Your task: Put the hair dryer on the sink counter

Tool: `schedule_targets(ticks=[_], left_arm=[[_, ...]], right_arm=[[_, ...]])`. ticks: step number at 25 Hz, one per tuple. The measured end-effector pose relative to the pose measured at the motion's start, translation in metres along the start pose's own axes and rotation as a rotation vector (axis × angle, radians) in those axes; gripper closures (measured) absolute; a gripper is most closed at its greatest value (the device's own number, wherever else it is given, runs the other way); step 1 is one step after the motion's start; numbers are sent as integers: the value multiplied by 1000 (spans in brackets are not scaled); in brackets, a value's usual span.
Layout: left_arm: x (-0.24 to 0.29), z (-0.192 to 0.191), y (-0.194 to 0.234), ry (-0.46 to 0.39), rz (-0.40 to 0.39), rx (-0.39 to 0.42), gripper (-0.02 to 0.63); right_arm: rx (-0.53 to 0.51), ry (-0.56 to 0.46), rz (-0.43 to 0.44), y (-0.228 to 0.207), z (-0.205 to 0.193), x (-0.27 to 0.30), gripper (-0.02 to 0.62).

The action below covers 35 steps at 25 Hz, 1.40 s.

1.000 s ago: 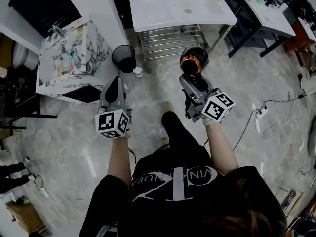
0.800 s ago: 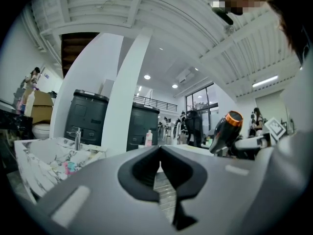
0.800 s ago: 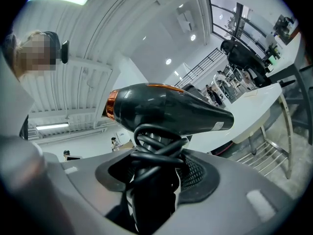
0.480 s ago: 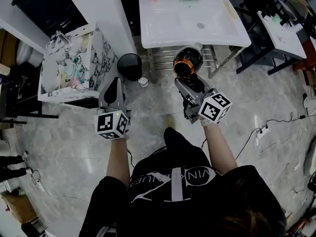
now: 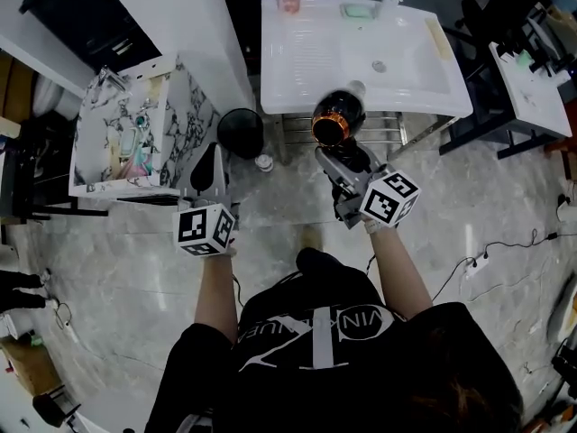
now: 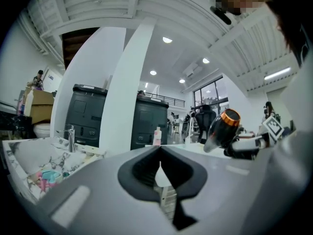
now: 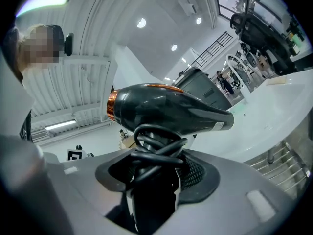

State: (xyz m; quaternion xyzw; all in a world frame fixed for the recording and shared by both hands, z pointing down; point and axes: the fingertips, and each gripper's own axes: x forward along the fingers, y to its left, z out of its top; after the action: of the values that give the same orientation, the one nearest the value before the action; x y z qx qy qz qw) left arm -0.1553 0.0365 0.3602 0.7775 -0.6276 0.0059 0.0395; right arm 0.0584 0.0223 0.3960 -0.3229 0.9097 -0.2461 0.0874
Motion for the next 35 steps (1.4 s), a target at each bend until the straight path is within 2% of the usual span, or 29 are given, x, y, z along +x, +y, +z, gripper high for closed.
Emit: schedule_targets(ticks=[11, 19, 23, 29, 35], left_arm=[[69, -1, -12, 2, -11, -16, 606], [87, 0, -5, -4, 2, -14, 606], [98, -4, -10, 1, -18, -21, 606], [131, -6, 7, 3, -23, -20, 606], [190, -6, 30, 4, -50, -28, 606]], right_arm=[[9, 19, 9, -58, 23, 26, 342], [16, 39, 13, -71, 25, 35, 342], [12, 55, 8, -80, 26, 42, 342], [36, 65, -9, -98, 31, 67, 342], [43, 87, -36, -123, 41, 108, 342]])
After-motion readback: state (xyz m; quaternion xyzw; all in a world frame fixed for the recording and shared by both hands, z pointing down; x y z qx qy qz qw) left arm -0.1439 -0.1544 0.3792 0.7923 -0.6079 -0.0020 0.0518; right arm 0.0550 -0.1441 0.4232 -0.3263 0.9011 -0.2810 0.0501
